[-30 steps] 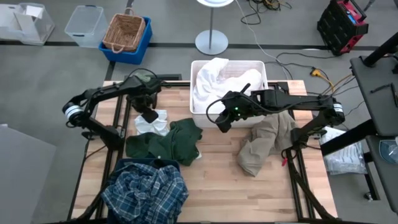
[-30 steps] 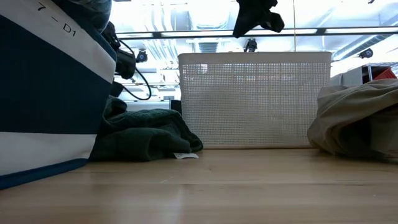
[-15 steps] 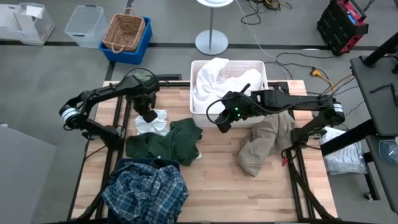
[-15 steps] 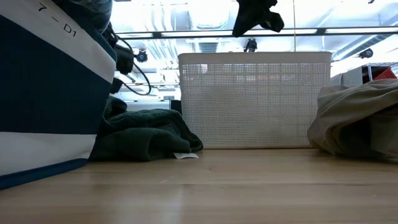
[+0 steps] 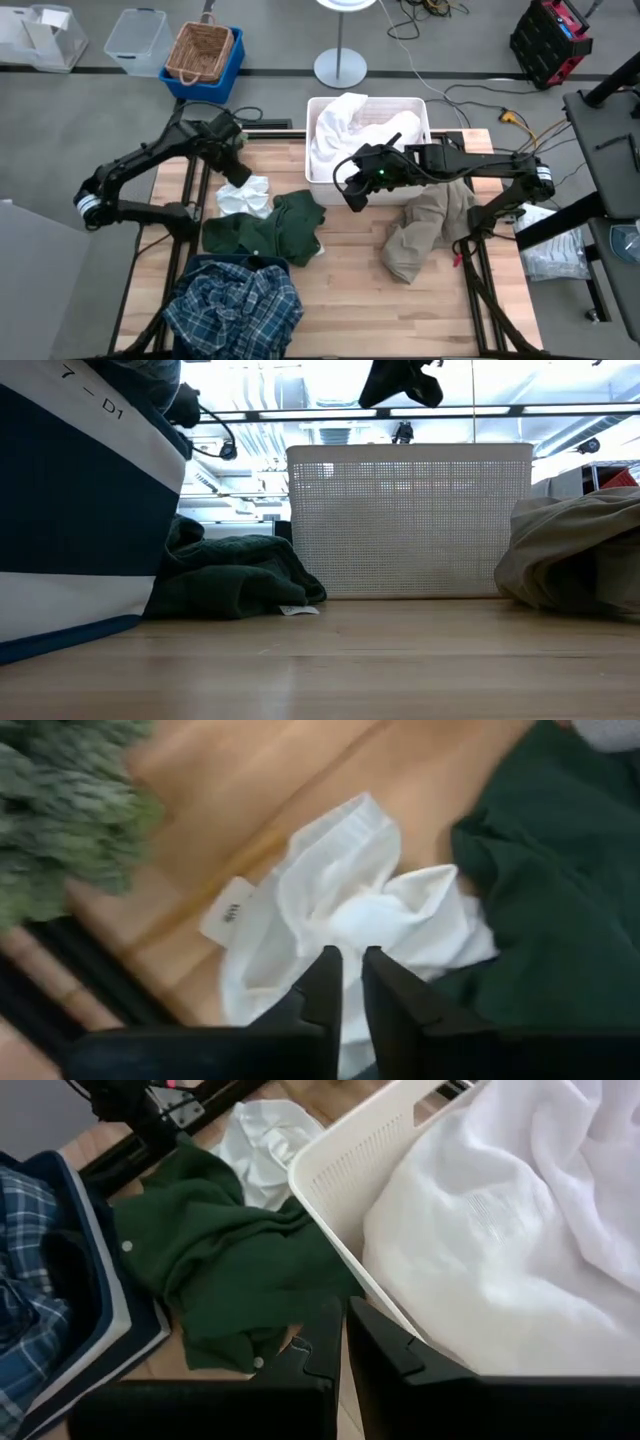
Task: Sort clothes
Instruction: Put the white shorts in the white bin
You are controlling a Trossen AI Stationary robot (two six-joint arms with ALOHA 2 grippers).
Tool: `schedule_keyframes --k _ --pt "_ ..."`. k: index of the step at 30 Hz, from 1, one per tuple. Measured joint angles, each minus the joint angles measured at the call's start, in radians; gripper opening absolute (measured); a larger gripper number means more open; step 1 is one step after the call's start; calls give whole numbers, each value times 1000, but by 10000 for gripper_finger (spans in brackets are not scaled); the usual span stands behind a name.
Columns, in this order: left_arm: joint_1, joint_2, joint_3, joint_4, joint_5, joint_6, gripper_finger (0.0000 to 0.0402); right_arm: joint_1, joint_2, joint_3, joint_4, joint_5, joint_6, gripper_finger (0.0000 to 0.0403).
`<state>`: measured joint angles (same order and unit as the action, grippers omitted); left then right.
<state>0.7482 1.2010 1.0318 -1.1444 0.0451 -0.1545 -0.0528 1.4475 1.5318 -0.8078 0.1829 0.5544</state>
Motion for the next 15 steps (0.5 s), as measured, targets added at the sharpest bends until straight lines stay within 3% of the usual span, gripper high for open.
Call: schedule_keyframes --k 5,12,15 --pt "-10 80 -30 -7 15 -74 84 0 0 0 6 0 -7 13" --pt "-10 195 -55 -22 -146 -100 159 0 0 0 6 0 -9 13" --pt "-10 222 -55 21 -92 -63 180 0 0 0 6 1 -8 13"
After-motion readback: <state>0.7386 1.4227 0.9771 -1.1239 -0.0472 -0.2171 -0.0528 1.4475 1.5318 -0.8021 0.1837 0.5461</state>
